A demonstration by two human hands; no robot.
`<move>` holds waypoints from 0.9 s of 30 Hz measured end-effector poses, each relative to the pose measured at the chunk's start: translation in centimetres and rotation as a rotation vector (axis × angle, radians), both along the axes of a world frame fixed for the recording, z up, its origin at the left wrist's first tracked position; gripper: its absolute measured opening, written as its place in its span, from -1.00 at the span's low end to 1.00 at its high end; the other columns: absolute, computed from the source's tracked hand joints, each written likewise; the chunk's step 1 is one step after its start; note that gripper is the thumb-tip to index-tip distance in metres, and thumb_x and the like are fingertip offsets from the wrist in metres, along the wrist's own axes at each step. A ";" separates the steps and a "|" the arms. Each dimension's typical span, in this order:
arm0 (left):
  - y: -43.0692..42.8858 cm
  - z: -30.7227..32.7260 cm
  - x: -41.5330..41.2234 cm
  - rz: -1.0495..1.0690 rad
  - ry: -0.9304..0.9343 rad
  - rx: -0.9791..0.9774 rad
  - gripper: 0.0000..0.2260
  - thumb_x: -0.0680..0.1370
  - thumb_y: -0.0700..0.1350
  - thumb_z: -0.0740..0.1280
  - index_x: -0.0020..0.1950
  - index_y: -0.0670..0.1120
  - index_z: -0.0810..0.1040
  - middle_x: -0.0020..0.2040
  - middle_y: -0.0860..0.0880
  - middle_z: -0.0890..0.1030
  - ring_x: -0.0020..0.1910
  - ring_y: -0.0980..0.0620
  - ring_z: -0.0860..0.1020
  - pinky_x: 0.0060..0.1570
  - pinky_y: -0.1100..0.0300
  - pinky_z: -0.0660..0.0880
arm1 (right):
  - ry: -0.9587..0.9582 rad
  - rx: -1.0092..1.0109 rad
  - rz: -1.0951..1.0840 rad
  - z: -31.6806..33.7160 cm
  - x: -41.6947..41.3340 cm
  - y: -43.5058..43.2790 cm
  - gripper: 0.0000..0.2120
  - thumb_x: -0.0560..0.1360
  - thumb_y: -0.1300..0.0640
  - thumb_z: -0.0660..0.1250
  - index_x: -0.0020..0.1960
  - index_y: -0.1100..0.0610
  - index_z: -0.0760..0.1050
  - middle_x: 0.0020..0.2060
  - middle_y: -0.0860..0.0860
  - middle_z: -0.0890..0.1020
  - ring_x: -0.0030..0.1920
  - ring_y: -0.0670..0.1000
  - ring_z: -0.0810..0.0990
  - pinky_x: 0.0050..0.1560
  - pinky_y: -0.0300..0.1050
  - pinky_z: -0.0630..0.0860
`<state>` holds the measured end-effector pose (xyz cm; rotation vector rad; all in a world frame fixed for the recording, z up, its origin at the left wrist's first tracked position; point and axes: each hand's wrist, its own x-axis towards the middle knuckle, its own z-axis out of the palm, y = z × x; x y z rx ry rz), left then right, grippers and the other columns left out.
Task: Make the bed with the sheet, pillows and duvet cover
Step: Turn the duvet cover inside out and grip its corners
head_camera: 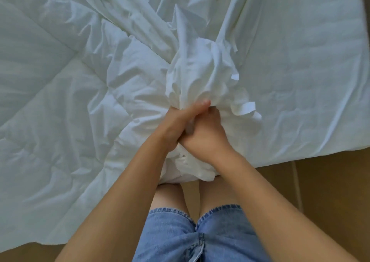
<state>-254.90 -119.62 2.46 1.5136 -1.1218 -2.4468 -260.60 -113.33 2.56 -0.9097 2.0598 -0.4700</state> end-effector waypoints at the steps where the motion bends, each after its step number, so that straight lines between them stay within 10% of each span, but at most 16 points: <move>1: -0.3 0.0 0.1 0.007 -0.050 -0.007 -0.41 0.14 0.08 0.51 0.13 -0.09 0.59 0.02 -0.04 0.68 0.09 0.01 0.62 0.19 0.06 0.49 | -0.005 0.049 0.073 -0.1 0.5 0.0 -0.53 0.41 0.12 0.26 0.30 0.11 0.30 0.15 0.10 0.43 0.21 0.12 0.41 0.17 -0.02 0.46; 7: -1.8 -1.0 -0.2 -0.007 -0.170 -0.094 -0.69 0.29 -0.09 0.48 0.01 -0.08 0.62 -0.12 -0.05 0.69 -0.10 -0.03 0.66 -0.20 0.14 0.57 | -0.618 -0.327 -0.355 1.7 -0.9 2.5 -0.47 0.36 0.31 0.17 0.28 -0.02 0.27 0.19 -0.10 0.47 0.26 -0.14 0.44 0.27 -0.23 0.39; 10: -1.7 -1.8 0.1 0.086 -0.238 -0.063 -0.76 0.36 -0.15 0.45 0.01 -0.01 0.57 -0.13 0.01 0.68 -0.11 0.01 0.64 -0.22 0.17 0.51 | -0.322 -0.318 -0.762 0.7 -3.3 3.2 -0.69 0.46 0.29 0.19 0.17 0.06 0.33 0.01 -0.02 0.53 0.02 -0.11 0.53 0.03 -0.21 0.44; 13: -1.9 -1.9 0.7 0.102 -0.168 -0.036 -0.67 0.26 -0.10 0.44 0.01 0.00 0.57 -0.20 0.06 0.69 -0.17 0.07 0.66 -0.27 0.23 0.53 | 0.218 0.000 -0.326 -1.6 -6.2 4.2 -0.60 0.48 0.11 0.33 0.29 0.15 0.39 0.25 0.08 0.36 0.27 0.09 0.31 0.28 -0.04 0.26; 17: -2.0 -1.6 0.8 0.125 -0.065 -0.002 -0.63 0.26 -0.11 0.42 0.06 -0.07 0.58 -0.16 0.02 0.69 -0.11 0.02 0.67 -0.20 0.18 0.56 | 0.401 0.130 0.150 -2.7 -7.1 4.4 -0.70 0.49 -0.04 0.31 0.08 0.15 0.53 0.11 0.07 0.48 0.19 0.12 0.36 0.20 -0.04 0.20; 22: -1.8 -1.2 0.8 0.074 0.049 0.105 -0.58 0.34 -0.08 0.38 0.19 -0.15 0.54 0.02 -0.08 0.67 0.06 -0.06 0.63 -0.02 0.11 0.56 | -0.024 -0.088 -0.037 -2.1 -7.4 2.9 -0.87 0.52 0.04 0.26 -0.12 0.10 0.47 -0.19 -0.09 0.55 -0.15 -0.10 0.52 -0.23 -0.28 0.37; 27: -2.2 -1.1 1.1 0.056 0.220 0.211 -0.74 0.38 -0.18 0.28 0.04 -0.14 0.60 -0.08 -0.08 0.67 -0.04 -0.05 0.65 -0.07 0.11 0.58 | -0.344 -0.151 -0.112 -1.4 -6.9 2.1 -0.74 0.51 0.04 0.29 0.19 0.03 0.44 0.01 -0.06 0.54 -0.08 -0.14 0.56 -0.06 -0.25 0.48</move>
